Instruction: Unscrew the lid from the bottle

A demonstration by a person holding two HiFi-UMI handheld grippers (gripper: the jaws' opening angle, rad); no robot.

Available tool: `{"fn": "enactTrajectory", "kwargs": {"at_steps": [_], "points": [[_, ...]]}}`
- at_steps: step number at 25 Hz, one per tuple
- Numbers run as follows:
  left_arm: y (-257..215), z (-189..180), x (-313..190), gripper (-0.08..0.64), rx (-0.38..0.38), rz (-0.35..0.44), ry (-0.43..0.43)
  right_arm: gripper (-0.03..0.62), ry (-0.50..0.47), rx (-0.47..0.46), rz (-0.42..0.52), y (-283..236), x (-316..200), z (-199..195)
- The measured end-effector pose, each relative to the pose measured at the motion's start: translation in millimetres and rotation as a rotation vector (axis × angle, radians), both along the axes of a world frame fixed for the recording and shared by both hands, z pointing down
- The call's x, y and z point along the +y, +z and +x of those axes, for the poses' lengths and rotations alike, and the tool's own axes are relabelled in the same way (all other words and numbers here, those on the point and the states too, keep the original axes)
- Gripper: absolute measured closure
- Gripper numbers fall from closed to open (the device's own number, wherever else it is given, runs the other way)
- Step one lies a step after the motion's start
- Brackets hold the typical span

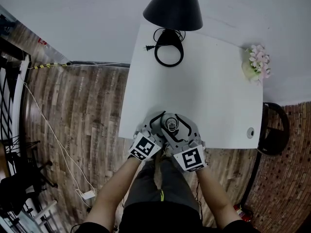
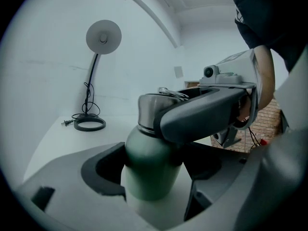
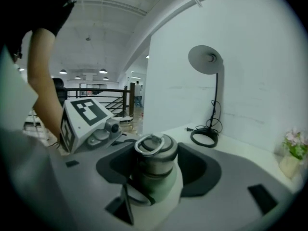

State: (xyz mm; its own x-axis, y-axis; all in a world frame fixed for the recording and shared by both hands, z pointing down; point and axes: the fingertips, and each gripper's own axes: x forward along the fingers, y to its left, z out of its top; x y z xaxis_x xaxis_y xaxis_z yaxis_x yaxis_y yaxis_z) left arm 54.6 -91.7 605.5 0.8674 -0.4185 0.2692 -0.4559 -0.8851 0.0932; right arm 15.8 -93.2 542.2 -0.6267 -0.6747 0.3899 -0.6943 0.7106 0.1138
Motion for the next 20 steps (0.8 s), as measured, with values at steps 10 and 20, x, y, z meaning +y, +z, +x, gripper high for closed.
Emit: {"fn": "enactTrajectory", "kwargs": {"at_steps": [10,20], "points": [[1.1,2.3,-0.3,0.175,-0.007,-0.007,0.011,0.322,-0.708,0.199,-0.222,11.5,11.1,-0.7],[0.3,0.9,-0.9,0.176,0.0,-0.005,-0.004,0.322,-0.651,0.165,-0.156,6.7,7.8,-3.3]]}}
